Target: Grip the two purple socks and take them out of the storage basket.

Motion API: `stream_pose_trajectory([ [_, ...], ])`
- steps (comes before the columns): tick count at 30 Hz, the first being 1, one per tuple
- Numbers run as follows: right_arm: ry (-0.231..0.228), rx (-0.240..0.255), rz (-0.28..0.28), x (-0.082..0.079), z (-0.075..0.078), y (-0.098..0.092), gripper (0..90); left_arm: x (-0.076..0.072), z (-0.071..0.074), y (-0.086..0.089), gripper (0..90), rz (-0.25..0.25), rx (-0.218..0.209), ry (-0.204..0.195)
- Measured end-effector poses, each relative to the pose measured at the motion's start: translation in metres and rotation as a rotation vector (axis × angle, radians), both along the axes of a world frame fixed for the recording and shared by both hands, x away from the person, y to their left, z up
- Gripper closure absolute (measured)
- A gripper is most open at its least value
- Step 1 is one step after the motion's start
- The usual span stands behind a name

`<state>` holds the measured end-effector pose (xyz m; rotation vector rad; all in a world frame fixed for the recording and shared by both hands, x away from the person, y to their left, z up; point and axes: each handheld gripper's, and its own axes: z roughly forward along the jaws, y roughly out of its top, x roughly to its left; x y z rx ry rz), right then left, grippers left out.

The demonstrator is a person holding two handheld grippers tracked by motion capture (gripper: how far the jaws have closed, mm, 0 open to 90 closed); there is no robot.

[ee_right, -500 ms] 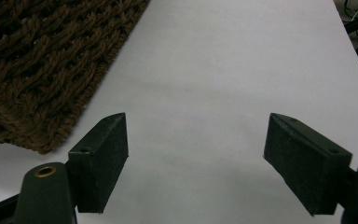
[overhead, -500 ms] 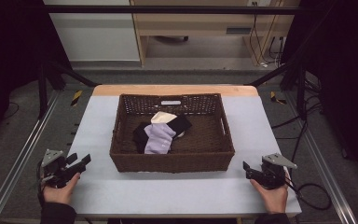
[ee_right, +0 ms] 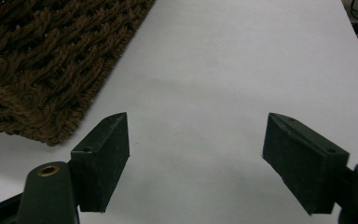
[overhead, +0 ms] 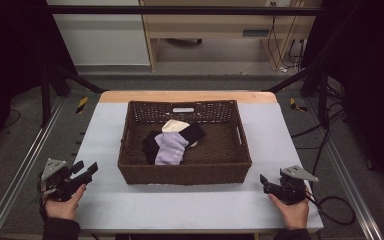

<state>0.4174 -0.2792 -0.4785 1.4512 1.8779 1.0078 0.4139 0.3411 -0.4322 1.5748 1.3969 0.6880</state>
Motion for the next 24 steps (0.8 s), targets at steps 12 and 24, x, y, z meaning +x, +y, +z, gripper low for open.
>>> stream_pose_trajectory([
  [12, -0.003, 0.008, 0.010, -0.001, 0.000, 0.001, 25.9, 0.004, 0.021, -0.015, 43.8, -0.032, -0.011, -0.049],
  [24, -0.005, 0.026, 0.018, 0.000, 0.000, 0.000, 27.1, 0.018, 0.058, -0.032, 44.9, -0.072, -0.007, -0.121],
])
